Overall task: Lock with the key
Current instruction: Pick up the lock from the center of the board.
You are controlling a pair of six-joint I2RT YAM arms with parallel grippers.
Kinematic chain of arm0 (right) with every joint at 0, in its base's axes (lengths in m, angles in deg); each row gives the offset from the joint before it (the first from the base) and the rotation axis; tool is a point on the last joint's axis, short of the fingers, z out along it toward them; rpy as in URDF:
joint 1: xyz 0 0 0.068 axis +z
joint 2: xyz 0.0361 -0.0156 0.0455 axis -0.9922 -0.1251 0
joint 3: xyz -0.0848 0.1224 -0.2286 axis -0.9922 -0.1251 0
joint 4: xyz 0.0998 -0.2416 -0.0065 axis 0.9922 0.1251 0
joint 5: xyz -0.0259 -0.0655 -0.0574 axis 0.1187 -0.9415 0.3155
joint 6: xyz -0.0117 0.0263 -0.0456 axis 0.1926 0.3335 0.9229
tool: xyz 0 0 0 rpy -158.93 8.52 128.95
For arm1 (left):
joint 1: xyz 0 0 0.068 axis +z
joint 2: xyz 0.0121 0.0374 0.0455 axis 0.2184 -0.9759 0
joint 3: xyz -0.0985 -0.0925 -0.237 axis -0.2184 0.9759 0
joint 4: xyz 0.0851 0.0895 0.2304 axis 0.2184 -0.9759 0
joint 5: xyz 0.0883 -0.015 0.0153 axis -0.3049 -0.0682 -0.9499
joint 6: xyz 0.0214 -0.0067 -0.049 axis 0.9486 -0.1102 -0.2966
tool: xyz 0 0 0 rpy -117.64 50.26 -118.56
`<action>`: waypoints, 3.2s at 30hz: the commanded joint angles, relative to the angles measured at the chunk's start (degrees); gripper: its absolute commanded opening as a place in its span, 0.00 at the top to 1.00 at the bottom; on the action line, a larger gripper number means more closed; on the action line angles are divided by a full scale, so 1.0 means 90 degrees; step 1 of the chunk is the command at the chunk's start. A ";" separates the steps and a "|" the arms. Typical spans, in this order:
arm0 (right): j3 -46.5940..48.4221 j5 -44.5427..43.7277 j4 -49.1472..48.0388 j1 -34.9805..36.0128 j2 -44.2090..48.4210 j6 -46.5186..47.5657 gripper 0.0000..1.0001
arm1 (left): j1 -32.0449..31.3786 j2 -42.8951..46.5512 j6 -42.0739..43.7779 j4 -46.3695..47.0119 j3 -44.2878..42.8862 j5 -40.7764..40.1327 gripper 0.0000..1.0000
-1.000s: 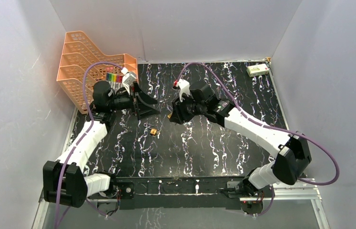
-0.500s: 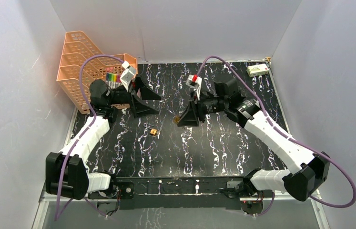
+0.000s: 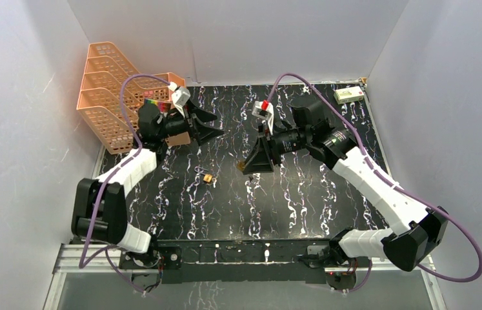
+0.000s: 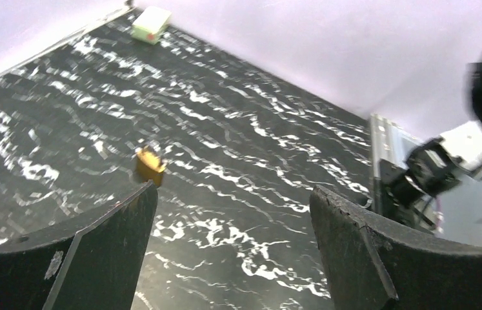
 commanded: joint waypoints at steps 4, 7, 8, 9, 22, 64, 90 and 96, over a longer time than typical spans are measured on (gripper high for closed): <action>-0.0384 0.0192 -0.1071 -0.0009 0.0508 -0.0295 0.81 | 0.0041 -0.1156 0.0751 -0.0675 -0.0963 -0.1275 0.13; -0.0660 0.0182 -0.1344 -0.0008 0.0729 -0.0475 0.81 | 0.0056 -0.1692 0.0159 -0.0698 -0.1635 -0.1607 0.13; -0.0741 0.0179 -0.1406 -0.0009 0.0807 -0.0532 0.81 | 0.0057 -0.1923 -0.0029 -0.0844 -0.1930 -0.1751 0.12; -0.0813 0.0183 -0.1455 -0.0009 0.0864 -0.0577 0.81 | 0.0057 -0.2285 -0.0137 -0.1437 -0.2314 -0.1805 0.12; -0.0562 -0.0070 -0.0986 0.0006 0.0898 -0.0461 0.80 | 0.0224 -0.1689 -0.2246 0.0899 -0.1918 -0.0150 0.02; 0.0719 0.1629 -0.0970 -0.0030 -0.0523 -0.1177 0.78 | -0.0782 0.0747 -0.5818 0.5175 -0.0692 0.3188 0.25; 0.0642 0.1534 -0.0844 -0.0033 -0.0591 -0.1122 0.77 | -0.1138 0.0747 -0.5903 0.5137 -0.0881 0.3404 1.00; 0.1142 0.1444 -0.0264 -0.0027 -0.0751 -0.0662 0.34 | -0.1143 0.0469 -0.6213 0.4896 -0.1056 0.3603 1.00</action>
